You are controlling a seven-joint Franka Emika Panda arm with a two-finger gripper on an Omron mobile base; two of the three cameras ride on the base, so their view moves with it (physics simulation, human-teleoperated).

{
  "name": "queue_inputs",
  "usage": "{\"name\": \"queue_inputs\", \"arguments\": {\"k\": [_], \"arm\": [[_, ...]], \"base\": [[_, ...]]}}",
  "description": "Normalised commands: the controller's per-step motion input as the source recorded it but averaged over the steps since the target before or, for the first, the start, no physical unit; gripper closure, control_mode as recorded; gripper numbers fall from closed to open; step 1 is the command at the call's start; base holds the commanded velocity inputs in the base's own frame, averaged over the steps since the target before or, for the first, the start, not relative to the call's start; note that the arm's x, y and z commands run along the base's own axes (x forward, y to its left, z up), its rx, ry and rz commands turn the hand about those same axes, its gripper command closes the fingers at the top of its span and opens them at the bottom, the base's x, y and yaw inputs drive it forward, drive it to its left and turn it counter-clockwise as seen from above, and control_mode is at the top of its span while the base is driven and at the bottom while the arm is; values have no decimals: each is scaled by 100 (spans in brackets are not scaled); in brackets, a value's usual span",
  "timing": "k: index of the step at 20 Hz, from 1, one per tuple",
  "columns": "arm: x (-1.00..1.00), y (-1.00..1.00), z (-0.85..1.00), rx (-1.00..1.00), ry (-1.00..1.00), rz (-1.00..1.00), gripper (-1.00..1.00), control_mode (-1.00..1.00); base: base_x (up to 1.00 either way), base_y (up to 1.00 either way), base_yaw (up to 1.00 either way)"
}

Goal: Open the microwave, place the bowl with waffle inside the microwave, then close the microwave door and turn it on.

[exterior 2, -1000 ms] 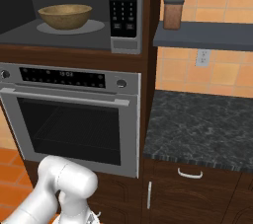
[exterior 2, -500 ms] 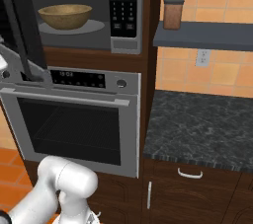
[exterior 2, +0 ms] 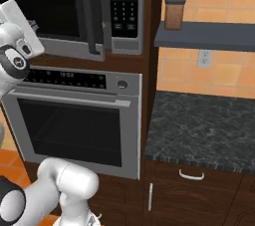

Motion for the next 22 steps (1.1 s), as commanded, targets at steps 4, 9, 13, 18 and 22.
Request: {"name": "queue_inputs", "arguments": {"k": [4, 9, 13, 18, 22], "arm": [[100, -16, 0, 29, 17, 46, 100, -100], [100, -5, -1, 16, 19, 30, 100, -100], [100, 0, 0, 1, 23, 18, 100, -100], [33, -14, -27, 3, 4, 3, 100, -100], [-72, -83, 4, 0, -2, 0, 100, -100]], "base": [[0, 0, 0], [0, 0, 0], [0, 0, 0], [0, 0, 0], [0, 0, 0]]}}
